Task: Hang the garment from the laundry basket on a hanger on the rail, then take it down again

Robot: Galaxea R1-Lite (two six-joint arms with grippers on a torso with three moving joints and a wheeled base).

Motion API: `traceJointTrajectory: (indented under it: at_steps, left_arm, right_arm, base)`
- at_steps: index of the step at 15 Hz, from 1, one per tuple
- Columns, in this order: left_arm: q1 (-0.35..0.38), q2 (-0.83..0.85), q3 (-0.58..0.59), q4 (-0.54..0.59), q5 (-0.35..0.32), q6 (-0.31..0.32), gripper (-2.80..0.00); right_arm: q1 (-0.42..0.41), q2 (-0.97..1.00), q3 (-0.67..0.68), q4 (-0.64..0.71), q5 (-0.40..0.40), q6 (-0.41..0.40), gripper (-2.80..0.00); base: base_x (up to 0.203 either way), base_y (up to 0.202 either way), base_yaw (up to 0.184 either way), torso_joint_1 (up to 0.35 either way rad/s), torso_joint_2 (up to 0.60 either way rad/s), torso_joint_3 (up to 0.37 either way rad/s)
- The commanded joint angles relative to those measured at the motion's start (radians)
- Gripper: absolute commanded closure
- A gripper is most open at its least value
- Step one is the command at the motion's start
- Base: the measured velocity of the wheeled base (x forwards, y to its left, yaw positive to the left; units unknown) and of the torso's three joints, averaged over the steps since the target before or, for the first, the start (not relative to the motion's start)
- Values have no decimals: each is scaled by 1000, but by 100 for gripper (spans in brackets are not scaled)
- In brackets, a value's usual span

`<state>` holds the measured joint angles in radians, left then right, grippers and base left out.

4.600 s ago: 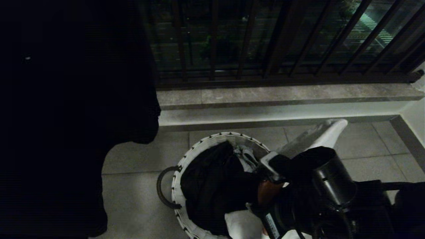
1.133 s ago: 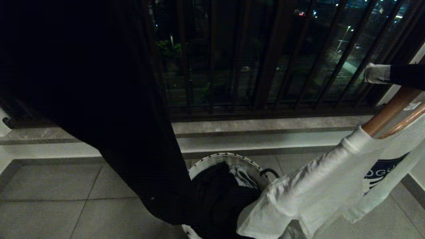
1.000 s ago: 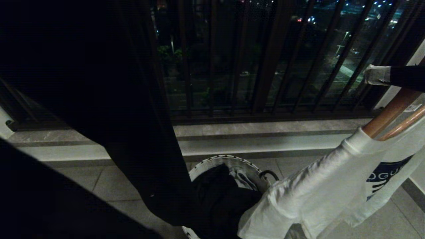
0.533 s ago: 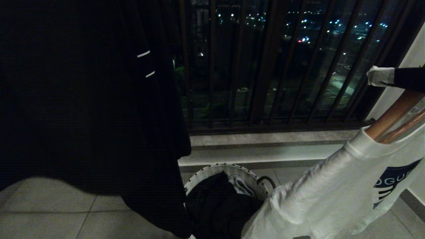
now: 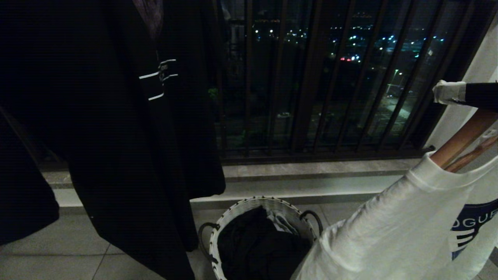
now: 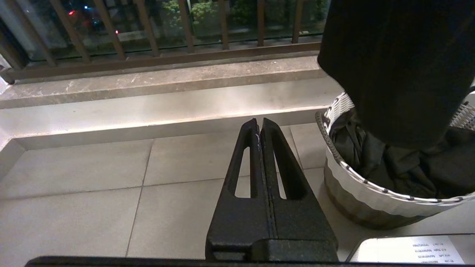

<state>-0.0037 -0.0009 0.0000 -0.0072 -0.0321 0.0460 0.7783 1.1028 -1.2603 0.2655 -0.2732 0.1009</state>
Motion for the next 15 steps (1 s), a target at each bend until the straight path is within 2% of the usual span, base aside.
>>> traceJointTrajectory:
  at_steps: [1,13,15]
  left_arm:
    - [1,-1,2,0,0,-1,0]
    - [1,-1,2,0,1,-3,0]
    - [0,-1,3,0,0,-3,0]
  right_arm:
    - [1,-8,15,3,2,-1,0]
    - [-7,-44,41,-4,0,-4,0]
    - [-19,-44,41,-5,2,-3,0]
  base:
    - [0,0,0,0,0,0]
    - [0,0,0,4,-9,-2]
    - [0,0,0,112,-269,-199]
